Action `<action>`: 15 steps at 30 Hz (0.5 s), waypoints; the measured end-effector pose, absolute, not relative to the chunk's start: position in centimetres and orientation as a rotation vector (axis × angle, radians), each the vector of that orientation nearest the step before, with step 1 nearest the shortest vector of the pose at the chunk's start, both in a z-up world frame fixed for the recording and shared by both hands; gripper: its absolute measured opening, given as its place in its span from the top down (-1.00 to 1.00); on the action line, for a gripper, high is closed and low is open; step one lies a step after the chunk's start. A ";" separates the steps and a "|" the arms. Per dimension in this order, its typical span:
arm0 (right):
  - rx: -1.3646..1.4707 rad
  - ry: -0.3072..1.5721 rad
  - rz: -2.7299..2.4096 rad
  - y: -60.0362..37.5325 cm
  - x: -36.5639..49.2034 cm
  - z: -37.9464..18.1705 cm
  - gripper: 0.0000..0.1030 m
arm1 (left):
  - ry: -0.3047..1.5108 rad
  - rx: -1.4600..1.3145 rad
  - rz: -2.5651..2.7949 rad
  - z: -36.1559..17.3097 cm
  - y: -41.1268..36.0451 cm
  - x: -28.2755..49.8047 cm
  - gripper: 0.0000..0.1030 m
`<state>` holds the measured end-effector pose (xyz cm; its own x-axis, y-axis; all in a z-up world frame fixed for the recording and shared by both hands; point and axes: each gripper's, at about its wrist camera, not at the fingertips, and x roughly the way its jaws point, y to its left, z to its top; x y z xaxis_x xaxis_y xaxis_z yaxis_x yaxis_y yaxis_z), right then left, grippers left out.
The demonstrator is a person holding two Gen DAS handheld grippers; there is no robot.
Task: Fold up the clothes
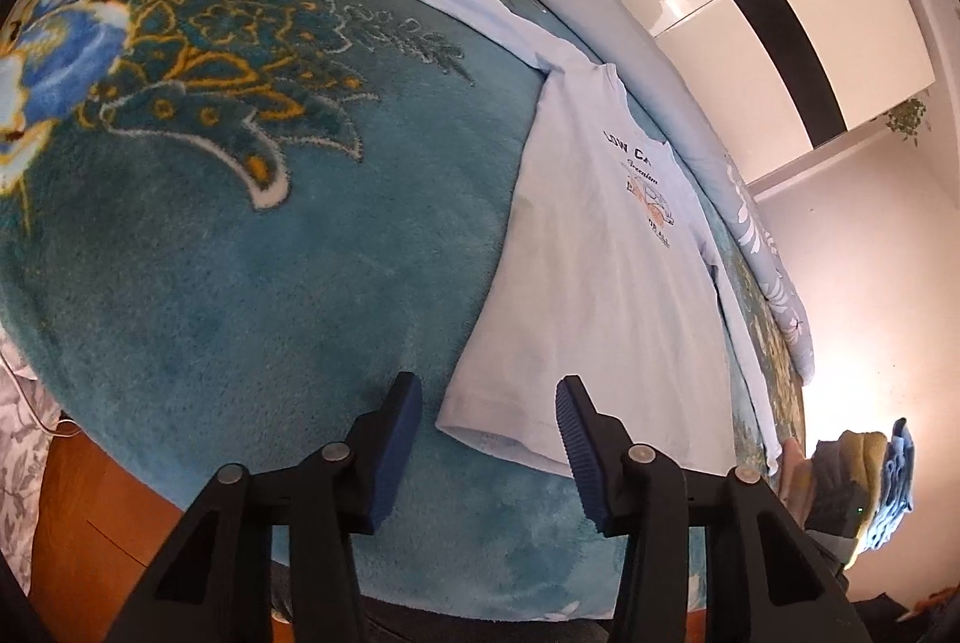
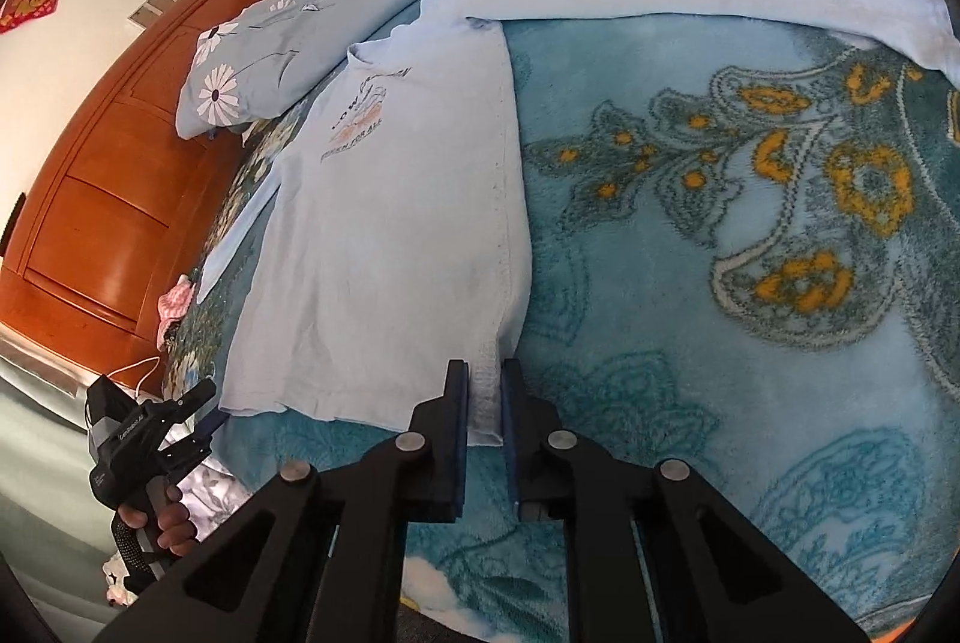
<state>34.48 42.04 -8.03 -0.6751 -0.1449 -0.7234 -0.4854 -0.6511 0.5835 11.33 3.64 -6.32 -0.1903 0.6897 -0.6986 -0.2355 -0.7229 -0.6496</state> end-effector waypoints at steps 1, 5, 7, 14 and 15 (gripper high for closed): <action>-1.148 1.200 2.433 41.9 34.4 -7.9 0.82 | -0.559 -1.472 1.965 -6.5 3.6 11.2 0.18; -1.110 1.191 2.451 41.8 34.2 -7.1 0.84 | -0.587 -1.497 2.003 -6.9 3.3 11.2 0.92; -1.106 1.167 2.456 41.9 34.3 -6.8 0.84 | -0.613 -1.475 2.007 -6.8 2.9 11.5 0.93; -1.153 1.129 2.454 42.1 35.2 -7.4 0.84 | -0.649 -1.396 2.046 -5.2 1.4 13.6 0.93; -1.160 1.115 2.458 42.0 35.2 -7.5 0.85 | -0.641 -1.385 2.058 -5.0 1.3 13.9 0.93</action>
<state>35.16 41.96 -7.45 -0.6706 -0.1275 -0.7308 -0.4658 -0.6944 0.5485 13.87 1.27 -5.03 -0.3002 0.6885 -0.6602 -0.1916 -0.7216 -0.6653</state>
